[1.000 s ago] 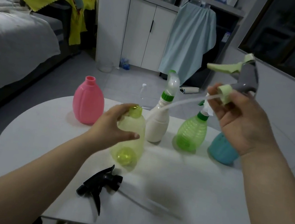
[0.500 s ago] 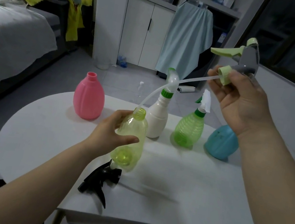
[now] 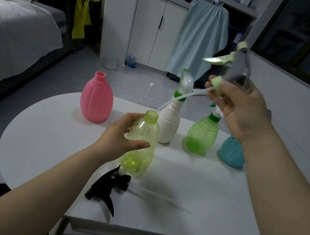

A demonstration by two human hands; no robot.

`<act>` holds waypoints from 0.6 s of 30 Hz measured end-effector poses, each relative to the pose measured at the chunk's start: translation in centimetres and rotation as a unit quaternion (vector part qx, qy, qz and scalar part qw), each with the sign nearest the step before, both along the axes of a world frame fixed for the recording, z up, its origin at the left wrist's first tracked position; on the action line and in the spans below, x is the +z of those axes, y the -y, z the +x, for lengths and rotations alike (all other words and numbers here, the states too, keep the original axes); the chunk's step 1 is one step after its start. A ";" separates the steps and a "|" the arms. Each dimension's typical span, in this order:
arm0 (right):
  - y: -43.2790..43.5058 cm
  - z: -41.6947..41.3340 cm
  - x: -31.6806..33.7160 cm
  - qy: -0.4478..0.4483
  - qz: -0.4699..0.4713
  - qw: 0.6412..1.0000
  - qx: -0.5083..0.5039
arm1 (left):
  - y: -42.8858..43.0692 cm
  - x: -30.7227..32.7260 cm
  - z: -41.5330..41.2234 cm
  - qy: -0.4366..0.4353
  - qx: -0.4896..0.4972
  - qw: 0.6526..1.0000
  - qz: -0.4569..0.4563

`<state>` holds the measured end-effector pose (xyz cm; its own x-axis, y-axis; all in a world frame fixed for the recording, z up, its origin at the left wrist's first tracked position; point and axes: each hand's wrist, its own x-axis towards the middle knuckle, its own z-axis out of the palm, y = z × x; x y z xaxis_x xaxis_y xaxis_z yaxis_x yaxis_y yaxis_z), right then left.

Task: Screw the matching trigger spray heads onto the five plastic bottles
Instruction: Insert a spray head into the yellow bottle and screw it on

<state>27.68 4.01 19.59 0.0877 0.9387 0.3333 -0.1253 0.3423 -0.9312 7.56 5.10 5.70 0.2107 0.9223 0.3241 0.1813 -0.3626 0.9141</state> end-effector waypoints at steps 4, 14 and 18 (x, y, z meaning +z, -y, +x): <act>-0.6 -2.4 -2.4 0.236 -0.020 0.971 0.016 | -0.1 -0.1 0.0 0.002 0.001 1.000 0.002; -2.0 -4.5 -1.8 0.426 -0.085 0.893 0.117 | -0.3 -0.3 -0.2 -0.012 0.002 1.000 0.005; -2.1 -5.7 -0.6 0.504 -0.098 0.847 0.141 | -0.3 -0.2 -0.2 -0.010 0.005 1.000 0.003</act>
<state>21.97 6.09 19.03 -0.3861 0.9205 -0.0592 0.7151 0.2582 -0.6496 7.40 5.37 5.48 0.2079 0.9221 0.3263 0.2028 -0.3670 0.9079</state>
